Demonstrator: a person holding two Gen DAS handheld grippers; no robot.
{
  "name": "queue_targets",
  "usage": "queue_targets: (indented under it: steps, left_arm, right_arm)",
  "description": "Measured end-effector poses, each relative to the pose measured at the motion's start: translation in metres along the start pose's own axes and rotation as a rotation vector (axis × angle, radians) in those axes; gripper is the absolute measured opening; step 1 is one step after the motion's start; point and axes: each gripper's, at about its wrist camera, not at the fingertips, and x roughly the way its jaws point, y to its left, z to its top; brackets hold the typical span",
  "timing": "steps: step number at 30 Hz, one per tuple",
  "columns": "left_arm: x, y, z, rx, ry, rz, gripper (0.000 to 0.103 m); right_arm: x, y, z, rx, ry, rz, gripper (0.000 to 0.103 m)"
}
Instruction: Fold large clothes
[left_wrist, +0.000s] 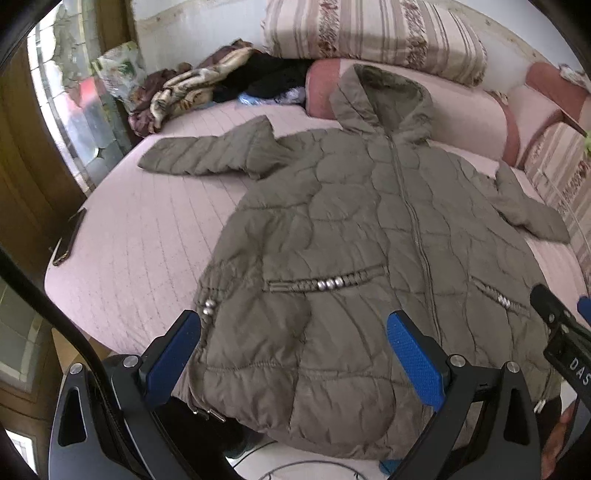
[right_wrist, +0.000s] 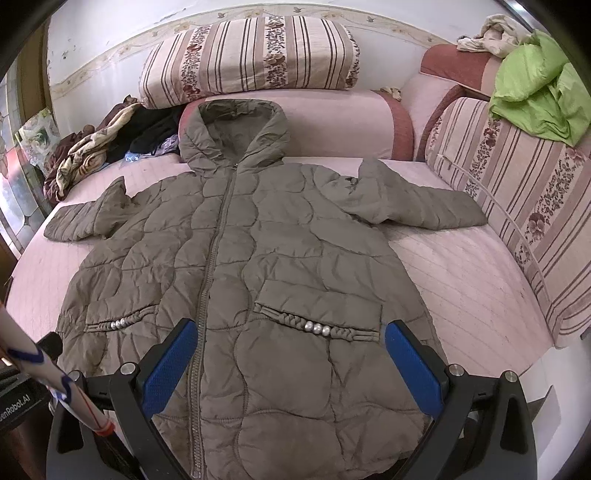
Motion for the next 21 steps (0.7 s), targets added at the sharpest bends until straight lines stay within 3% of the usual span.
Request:
queue_targets:
  steps: [21]
  left_arm:
    - [0.0017, 0.0009, -0.0075, -0.014, 0.012, -0.038, 0.101]
  right_arm:
    - [0.0038, 0.0024, -0.0048, -0.008, 0.022, -0.012, 0.103]
